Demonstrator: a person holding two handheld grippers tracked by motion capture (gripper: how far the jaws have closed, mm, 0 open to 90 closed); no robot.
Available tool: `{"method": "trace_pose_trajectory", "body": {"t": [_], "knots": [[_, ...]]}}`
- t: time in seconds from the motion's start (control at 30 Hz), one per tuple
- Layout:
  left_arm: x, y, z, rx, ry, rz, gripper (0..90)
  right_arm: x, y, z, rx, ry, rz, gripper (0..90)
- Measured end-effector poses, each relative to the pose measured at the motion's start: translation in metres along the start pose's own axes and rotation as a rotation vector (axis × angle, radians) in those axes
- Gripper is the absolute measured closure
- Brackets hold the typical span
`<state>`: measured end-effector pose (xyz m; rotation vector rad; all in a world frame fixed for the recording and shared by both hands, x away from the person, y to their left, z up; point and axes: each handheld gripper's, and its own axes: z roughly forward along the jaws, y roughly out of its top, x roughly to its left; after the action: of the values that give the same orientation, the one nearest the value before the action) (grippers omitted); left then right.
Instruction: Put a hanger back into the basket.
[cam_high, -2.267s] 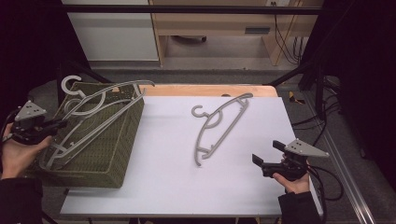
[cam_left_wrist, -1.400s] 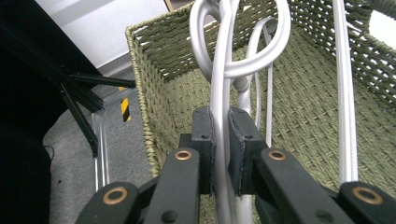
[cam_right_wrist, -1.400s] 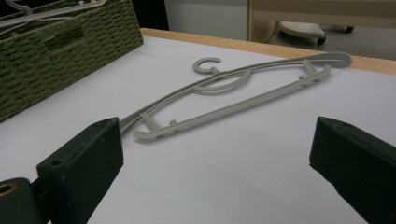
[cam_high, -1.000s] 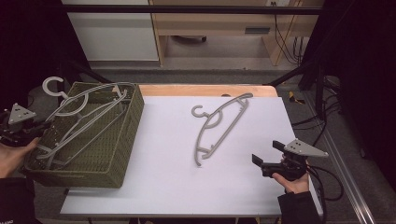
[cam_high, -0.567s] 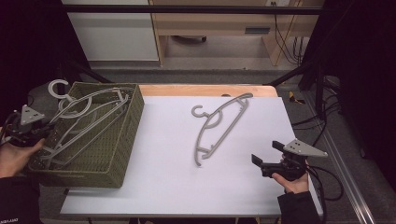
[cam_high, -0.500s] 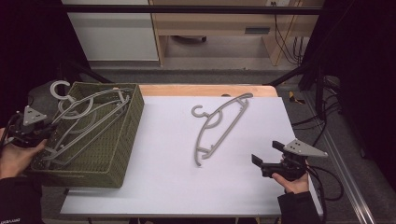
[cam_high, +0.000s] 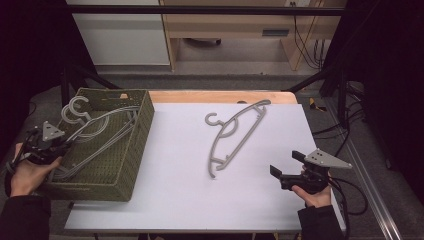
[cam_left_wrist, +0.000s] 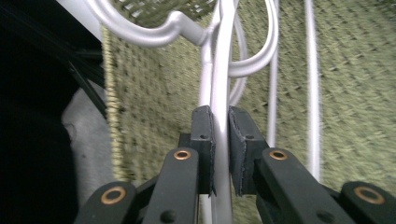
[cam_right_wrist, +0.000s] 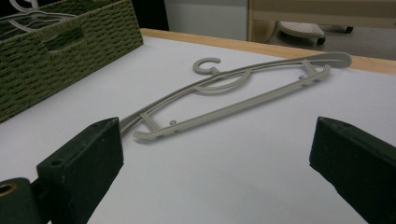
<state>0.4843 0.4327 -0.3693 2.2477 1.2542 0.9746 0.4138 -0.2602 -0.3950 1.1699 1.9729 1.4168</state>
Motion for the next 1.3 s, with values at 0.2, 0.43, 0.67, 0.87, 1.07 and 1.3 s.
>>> {"method": "trace_pose_trajectory", "body": {"t": [0.2, 0.43, 0.67, 0.87, 1.07, 1.3], "knots": [[0.001, -0.001, -0.001, 0.03, -0.066, -0.059, 80.6, 0.0, 0.0, -0.001, -0.001, -0.001, -0.001, 3.0], [0.008, -0.007, 0.001, 0.099, -0.069, -0.117, 78.8, 0.0, 0.001, -0.001, -0.005, -0.002, 0.0, 3.0], [0.011, -0.014, -0.005, 0.074, -0.093, -0.151, 78.5, 0.0, 0.001, -0.001, -0.006, -0.003, 0.001, 3.0], [0.002, -0.006, -0.015, -0.025, -0.138, -0.19, 69.4, 0.0, 0.001, -0.003, -0.01, -0.004, 0.003, 3.0], [-0.017, 0.008, -0.026, -0.158, -0.219, -0.245, 54.0, -0.001, 0.001, -0.005, -0.016, -0.006, 0.005, 3.0], [-0.049, 0.025, -0.039, -0.331, -0.316, -0.266, 40.2, -0.001, 0.002, -0.005, -0.024, -0.005, 0.015, 2.9]]}}
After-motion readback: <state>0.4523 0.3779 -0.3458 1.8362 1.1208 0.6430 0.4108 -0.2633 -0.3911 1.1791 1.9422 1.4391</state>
